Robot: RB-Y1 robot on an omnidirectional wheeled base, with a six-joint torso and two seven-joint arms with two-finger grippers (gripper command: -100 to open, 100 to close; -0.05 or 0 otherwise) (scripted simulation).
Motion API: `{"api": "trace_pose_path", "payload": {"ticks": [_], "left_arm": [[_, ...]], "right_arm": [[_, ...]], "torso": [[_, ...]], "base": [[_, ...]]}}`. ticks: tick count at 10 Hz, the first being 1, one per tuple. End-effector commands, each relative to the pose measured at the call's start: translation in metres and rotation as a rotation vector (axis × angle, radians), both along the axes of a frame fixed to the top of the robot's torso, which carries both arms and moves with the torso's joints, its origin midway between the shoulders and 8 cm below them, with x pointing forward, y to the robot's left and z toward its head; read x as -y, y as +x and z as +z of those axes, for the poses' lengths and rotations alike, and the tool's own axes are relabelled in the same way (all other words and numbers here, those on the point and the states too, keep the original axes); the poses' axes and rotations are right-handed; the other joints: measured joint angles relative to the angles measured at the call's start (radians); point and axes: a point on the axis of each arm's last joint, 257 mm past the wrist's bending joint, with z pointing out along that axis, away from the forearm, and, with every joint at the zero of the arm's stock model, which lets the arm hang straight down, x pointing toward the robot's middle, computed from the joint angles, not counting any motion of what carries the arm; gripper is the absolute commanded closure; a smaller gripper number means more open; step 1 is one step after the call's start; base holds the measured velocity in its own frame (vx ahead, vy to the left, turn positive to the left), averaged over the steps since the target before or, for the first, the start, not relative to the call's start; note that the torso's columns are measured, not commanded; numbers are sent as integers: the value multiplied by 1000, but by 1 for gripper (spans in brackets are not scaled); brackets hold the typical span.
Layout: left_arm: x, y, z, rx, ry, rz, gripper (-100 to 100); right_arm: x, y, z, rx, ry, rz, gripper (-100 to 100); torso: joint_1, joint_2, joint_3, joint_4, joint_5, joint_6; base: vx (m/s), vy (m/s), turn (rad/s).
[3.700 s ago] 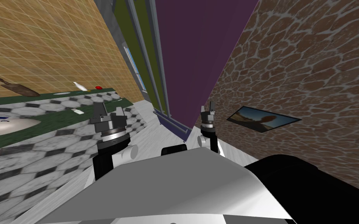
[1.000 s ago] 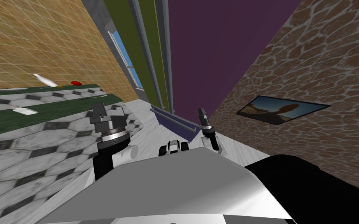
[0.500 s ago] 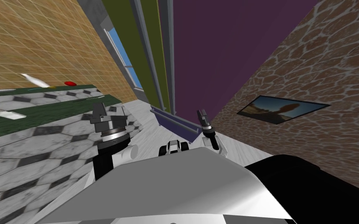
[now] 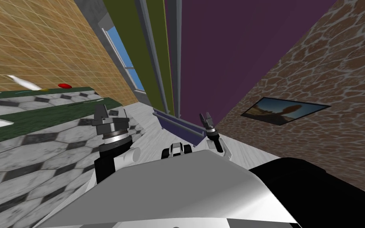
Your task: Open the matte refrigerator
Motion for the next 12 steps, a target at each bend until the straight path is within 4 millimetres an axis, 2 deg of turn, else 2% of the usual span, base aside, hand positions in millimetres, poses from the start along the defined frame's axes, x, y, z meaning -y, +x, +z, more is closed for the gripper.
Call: {"api": "trace_pose_path", "payload": {"ticks": [1, 12], "left_arm": [[0, 0, 0, 0, 0, 0, 0], [0, 0, 0, 0, 0, 0, 0]], "right_arm": [[4, 3, -8, 1, -72, -41, -100], [23, 8, -53, 1, -388, -233, -100]], "torso": [[0, -1, -1, -1, 0, 0], [1, -7, -5, -3, 0, -5]], "base": [[42, 65, -34], [48, 72, -48]]}}
